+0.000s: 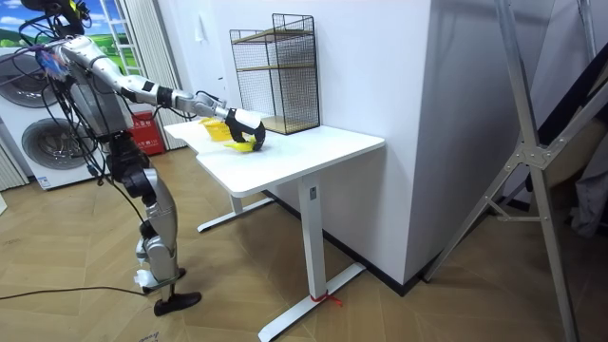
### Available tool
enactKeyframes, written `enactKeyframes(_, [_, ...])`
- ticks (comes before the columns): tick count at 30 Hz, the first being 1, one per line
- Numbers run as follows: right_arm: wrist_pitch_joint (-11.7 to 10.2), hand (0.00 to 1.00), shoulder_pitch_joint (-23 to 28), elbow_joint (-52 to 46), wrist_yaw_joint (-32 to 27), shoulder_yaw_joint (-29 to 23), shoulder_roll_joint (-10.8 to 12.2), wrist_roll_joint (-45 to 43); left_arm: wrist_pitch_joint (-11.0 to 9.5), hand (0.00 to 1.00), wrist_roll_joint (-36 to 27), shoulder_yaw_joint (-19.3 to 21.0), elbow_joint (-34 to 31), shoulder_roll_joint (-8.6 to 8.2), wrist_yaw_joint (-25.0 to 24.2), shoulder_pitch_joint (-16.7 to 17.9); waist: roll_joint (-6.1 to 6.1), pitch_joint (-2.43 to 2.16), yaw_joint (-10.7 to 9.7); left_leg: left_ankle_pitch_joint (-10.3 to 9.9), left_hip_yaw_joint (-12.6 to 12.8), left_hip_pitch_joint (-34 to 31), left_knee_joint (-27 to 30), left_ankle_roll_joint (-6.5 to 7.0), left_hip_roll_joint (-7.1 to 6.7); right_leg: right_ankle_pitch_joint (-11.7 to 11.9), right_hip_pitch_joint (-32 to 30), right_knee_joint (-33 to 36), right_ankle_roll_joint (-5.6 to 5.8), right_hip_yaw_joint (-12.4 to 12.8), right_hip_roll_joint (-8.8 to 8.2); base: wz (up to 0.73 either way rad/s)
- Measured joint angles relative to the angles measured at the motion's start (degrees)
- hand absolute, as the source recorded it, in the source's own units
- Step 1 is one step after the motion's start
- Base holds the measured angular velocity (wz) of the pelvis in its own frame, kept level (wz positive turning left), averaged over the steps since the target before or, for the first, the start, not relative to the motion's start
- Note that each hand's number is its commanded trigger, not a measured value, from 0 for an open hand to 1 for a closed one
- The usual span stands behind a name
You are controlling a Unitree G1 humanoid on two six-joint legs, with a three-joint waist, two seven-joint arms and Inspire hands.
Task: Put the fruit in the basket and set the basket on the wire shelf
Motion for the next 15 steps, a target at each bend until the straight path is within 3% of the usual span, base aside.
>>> enactKeyframes(15, [-0.61, 1.00, 1.85, -3.51, -0.17, 0.04, 0.37, 0.39, -0.02, 0.00, -0.03, -0.07, 1.45, 0.02, 0.00, -1.36, 0.34, -0.03, -0.07, 0.00, 0.03, 0.07, -0.26, 0.00, 0.07, 0.05, -0.01, 0.01, 0.00, 0.12, 0.13, 0.00])
